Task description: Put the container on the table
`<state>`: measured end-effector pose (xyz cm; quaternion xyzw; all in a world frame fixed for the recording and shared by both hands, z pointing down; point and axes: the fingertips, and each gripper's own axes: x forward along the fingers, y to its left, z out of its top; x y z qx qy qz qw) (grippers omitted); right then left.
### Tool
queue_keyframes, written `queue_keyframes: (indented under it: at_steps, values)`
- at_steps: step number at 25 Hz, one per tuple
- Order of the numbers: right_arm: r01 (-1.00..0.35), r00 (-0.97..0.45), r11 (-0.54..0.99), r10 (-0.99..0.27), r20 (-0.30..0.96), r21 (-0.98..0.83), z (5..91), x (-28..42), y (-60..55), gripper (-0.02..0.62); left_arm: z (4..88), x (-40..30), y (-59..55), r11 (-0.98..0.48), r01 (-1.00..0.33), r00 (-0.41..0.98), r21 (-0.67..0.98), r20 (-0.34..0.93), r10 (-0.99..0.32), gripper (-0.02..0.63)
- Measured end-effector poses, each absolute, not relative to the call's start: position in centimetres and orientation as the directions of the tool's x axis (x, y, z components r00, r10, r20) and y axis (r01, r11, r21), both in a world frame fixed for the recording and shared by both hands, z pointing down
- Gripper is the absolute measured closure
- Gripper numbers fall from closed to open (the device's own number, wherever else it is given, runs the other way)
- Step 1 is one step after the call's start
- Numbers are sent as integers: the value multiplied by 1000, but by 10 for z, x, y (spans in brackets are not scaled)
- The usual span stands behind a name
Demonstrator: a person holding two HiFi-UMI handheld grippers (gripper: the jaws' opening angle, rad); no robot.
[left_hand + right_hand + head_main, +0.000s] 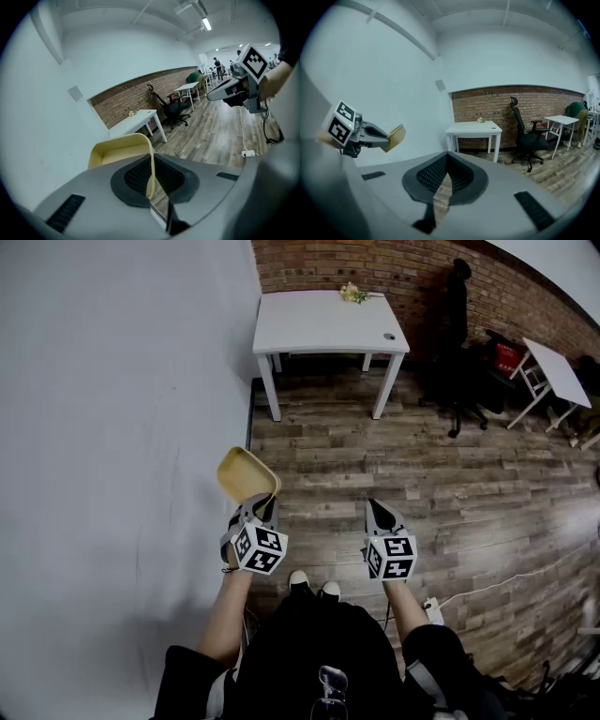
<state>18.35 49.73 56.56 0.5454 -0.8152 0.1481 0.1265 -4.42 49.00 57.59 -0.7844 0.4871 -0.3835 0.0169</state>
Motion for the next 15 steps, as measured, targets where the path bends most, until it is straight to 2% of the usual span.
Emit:
queue_keyframes:
  at_steps: [15]
  values:
    - [-911, -410, 401, -850, 332, -96, 557, 156, 505, 572, 576, -62, 493, -531, -745, 236, -405, 585, -776, 577]
